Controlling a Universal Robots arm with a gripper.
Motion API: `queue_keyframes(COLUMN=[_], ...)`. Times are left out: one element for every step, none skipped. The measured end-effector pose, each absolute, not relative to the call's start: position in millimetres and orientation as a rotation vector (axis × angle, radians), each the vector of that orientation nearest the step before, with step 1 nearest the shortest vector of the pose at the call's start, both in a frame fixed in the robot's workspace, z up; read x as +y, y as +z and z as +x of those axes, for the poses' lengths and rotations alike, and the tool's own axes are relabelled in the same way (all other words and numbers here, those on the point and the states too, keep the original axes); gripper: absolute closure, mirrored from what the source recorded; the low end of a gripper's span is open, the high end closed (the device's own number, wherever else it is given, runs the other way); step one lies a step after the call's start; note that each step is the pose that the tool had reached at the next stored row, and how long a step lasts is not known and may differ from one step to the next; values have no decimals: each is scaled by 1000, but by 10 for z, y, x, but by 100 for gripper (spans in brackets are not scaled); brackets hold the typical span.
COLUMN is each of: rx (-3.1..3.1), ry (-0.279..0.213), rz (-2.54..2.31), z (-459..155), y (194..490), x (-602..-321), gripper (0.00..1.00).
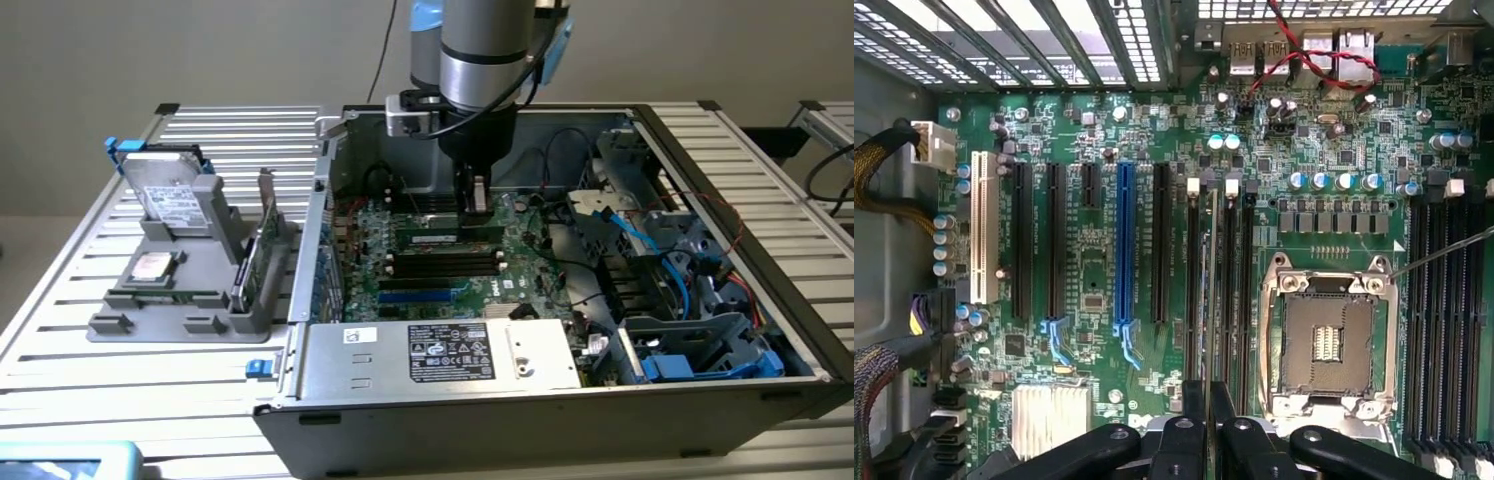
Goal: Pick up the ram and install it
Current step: 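Insert the ram into the slot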
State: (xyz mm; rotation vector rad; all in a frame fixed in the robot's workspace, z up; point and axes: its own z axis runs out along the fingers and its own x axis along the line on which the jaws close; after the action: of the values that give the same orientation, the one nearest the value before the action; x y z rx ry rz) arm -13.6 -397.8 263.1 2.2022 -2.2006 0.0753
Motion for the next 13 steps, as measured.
queue_keyframes(rx=[-2201, -2201, -2200, -2200, -2200, -2200, -2200, -2200, -2200, -2200, -2200, -2200, -2200], ry=[75, 75, 75, 75, 75, 75, 75, 75, 75, 75, 75, 75, 75], rz=[2202, 2202, 2202, 2202, 2202, 2202, 2202, 2202, 2202, 2202, 2202, 2202, 2202], z=[-136, -136, -136, -136, -136, -136, -136, -136, -136, -136, -136, -136, -136], y=[2626, 2620, 2613, 2606, 2596, 2585, 2577, 2570, 2562, 2556, 2550, 2543, 2535], x=[-3978, -3978, -3979, -3981, -3981, -3982, -3984, -3986, -3988, -3991, -3994, -3996, -3998], gripper=[86, 86, 86, 86, 86, 86, 86, 86, 86, 86, 86, 86, 86])
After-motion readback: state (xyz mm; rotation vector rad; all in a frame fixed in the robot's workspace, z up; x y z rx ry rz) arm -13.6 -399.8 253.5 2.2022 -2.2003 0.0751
